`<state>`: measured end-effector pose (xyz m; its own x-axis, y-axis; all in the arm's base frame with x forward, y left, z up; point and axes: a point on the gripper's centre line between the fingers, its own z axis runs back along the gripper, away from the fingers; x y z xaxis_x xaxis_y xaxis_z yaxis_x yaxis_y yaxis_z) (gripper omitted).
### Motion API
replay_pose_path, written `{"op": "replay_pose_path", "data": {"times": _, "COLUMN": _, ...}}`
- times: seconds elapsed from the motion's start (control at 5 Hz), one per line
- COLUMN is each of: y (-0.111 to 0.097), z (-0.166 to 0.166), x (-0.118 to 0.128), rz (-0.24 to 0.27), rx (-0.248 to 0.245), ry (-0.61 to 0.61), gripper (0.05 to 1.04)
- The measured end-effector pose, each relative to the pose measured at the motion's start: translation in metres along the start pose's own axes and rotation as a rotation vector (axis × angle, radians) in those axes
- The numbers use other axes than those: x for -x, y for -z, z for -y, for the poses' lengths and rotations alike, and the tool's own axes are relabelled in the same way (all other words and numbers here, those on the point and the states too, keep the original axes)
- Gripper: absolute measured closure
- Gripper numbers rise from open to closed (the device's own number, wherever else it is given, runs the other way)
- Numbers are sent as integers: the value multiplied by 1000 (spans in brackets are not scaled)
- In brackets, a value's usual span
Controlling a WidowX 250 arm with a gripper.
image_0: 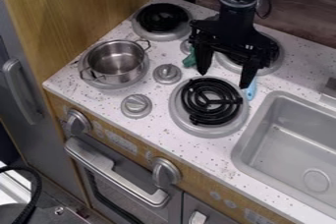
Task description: Pick the green thing and put it on the right bottom burner
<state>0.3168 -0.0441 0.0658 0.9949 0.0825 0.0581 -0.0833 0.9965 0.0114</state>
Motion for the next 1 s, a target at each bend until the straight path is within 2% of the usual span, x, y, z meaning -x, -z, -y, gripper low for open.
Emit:
{"op": "replay_pose_path", "data": {"times": 0.2, "y": 10, "z": -1, "x": 5, "rz": -36, "rx": -9, "ry": -1, "gripper": 87}}
{"op": "replay_pose_path", "data": {"times": 0.4, "y": 27, "z": -9, "x": -16, "rz": -20, "rx": -19, "ry": -8, "gripper": 87}}
{"op": "replay_pose_path", "data": {"times": 0.6, "y": 38, "z": -28, "x": -41, "rz": 20, "rx": -53, "ry": -48, "gripper": 87}}
{"op": "replay_pose_path", "data": {"times": 0.8, "y": 54, "z": -49, "x": -63, "rz": 92, "rx": -67, "ry": -80, "gripper": 87}}
{"op": "replay_pose_path", "data": {"times": 1.0, "y": 73, "z": -73, "x": -76, "rz": 99, "rx": -61, "ry": -173, "gripper": 87}}
